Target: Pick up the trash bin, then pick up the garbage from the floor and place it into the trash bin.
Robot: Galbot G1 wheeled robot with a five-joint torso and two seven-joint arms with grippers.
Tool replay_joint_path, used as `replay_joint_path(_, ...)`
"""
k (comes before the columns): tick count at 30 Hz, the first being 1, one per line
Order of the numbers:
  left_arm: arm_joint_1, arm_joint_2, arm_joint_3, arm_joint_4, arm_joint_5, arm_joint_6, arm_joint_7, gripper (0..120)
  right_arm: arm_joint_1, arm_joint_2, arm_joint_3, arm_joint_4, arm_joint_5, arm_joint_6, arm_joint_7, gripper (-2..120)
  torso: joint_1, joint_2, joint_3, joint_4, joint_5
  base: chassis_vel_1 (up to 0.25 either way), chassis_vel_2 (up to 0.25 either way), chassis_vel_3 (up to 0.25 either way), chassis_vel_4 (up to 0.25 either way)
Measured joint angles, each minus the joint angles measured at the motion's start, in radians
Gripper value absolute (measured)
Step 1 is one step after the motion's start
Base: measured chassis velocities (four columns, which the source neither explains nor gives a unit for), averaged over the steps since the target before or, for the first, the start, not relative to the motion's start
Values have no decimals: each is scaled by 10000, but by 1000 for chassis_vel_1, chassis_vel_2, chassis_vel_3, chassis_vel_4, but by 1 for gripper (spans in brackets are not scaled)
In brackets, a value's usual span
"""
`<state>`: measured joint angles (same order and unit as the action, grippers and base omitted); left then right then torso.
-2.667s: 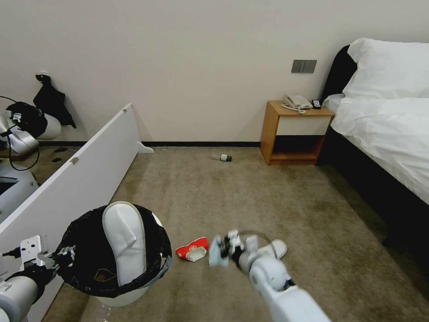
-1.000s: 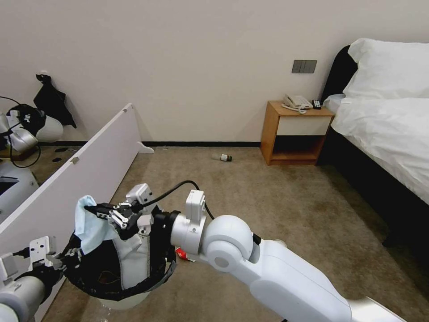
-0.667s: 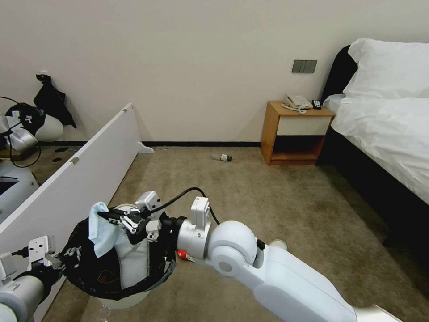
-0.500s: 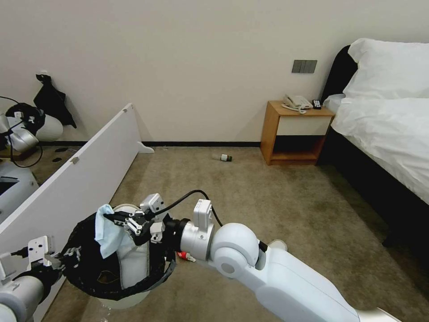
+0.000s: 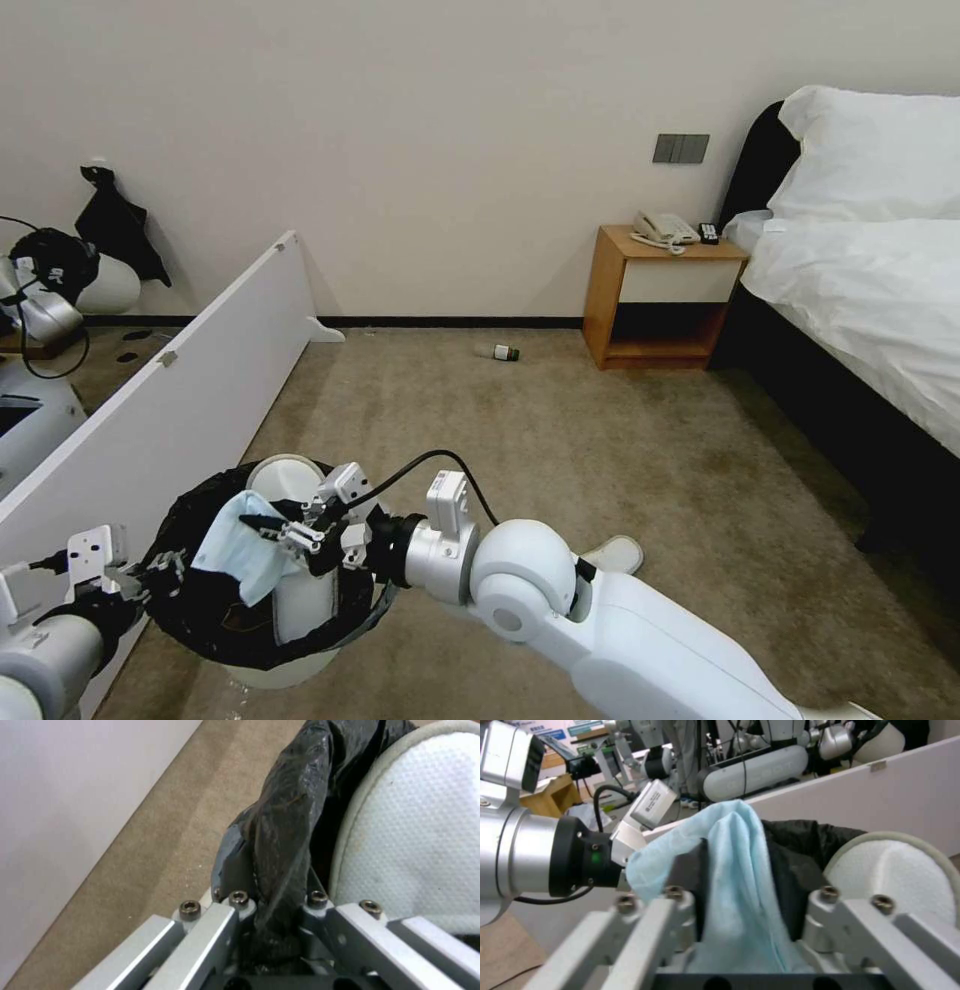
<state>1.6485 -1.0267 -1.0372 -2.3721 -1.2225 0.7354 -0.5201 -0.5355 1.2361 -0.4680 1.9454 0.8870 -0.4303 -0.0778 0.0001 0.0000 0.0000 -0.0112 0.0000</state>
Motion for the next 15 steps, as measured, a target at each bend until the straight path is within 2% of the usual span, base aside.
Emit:
replay_joint_path(1,0,0,0,0,0,0,0,4,0,0,0,0,0,0,0,35,0,0,0,0,0,0,0,0,0)
replay_joint_path(2,0,-7,0,0,0,0,0,4,0,8,-32,0,20,-17,15,42,0,-1,0,0,0,0,0,0,0)
replay_joint_path(5,2,-11,2,0,1,0,-2,4,17,15,-57,3,32,-29,32,49,0,0,0,0,0,0,0,0,0)
replay_joint_path(8,3,-16,6,-14,3,0,-3,4,29,-9,-65,89,143,-102,60,66,0,0,0,0,-1,0,0,0,0)
replay_joint_path(9,3,-16,6,-14,3,0,-3,4,29,-9,-65,89,143,-102,60,66,0,0,0,0,-1,0,0,0,0)
replay_joint_path(11,9,-22,7,-22,4,0,-6,4,25,-43,-68,156,156,-118,68,77,0,0,0,-1,-1,0,0,0,0)
replay_joint_path(12,9,-22,7,-22,4,0,-6,4,25,-43,-68,156,156,-118,68,77,0,0,0,-1,-1,0,0,0,0)
replay_joint_path(14,11,-30,18,-22,12,0,-7,4,10,-75,-68,232,156,-122,76,89,0,0,-1,-1,-1,0,0,0,0)
replay_joint_path(15,11,-30,18,-22,12,0,-7,4,10,-75,-68,232,156,-122,76,89,0,0,-1,-1,-1,0,0,0,0)
